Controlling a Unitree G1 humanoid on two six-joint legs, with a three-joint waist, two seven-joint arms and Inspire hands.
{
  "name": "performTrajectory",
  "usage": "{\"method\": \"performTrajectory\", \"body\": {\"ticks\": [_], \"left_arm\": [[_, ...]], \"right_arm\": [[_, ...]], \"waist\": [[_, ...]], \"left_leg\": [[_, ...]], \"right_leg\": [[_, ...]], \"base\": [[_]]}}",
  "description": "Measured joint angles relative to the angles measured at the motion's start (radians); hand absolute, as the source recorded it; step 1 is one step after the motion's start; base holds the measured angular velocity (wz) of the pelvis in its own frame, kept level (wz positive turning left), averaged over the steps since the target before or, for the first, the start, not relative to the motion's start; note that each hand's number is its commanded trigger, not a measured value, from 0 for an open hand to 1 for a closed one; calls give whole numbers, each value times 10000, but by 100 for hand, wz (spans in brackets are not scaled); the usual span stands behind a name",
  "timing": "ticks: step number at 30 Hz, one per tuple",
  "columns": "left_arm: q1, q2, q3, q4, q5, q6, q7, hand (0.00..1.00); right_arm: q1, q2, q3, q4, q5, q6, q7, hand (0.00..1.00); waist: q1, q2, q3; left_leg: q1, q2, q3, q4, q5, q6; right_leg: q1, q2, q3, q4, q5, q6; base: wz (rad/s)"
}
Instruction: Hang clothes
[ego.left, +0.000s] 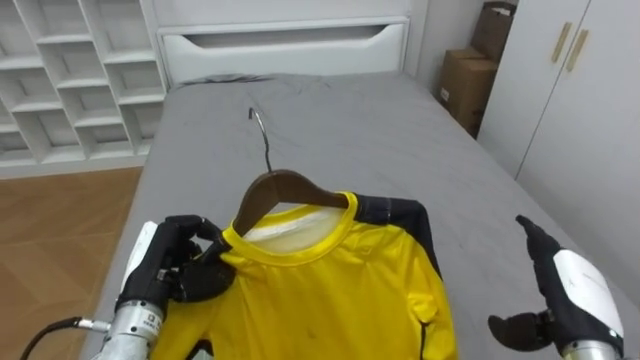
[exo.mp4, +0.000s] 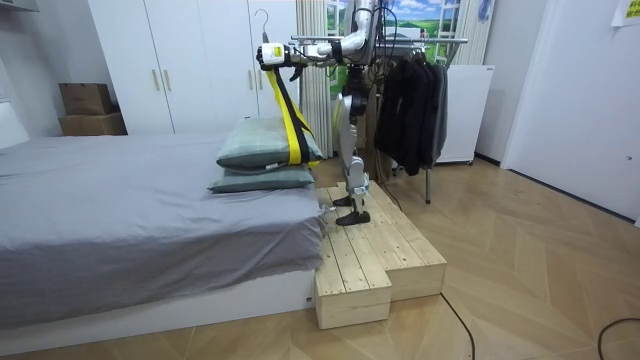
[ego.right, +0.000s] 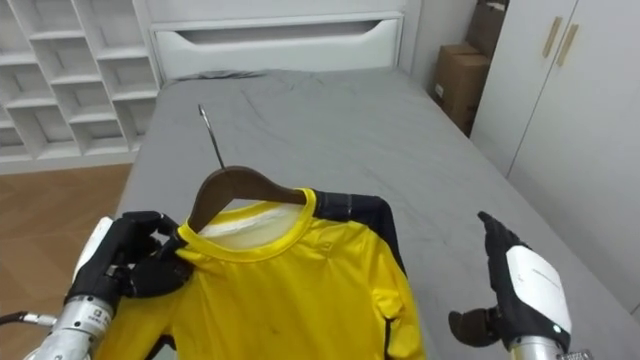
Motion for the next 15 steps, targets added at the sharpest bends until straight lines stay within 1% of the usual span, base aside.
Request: {"method": "performTrajectory", "body": {"ticks": [6,10,15], "left_arm": [[5,-3,0,-80,179,10,0,100],[6,-3,0,-545,210,55,-1,100],[6,-3,1,-680,269,55,-3,100]], "right_arm": [[-3,-189,-1,-905,-241,27,-1,0],[-12,-262,0,-1277,-243,40,-1,0],[-200,-284,0,-1332,-370,39,7,0]], "waist": [[8,-6,6],[106,-57,38],[280,-150,96]], "left_leg": [[62,3,94,-10,-5,8],[66,15,109,-11,-5,7],[59,31,177,-33,-9,-1]], "right_leg": [[82,6,101,1,0,0],[82,18,105,0,0,0],[40,46,204,-19,0,0]], "base": [[-4],[0],[-3]]}}
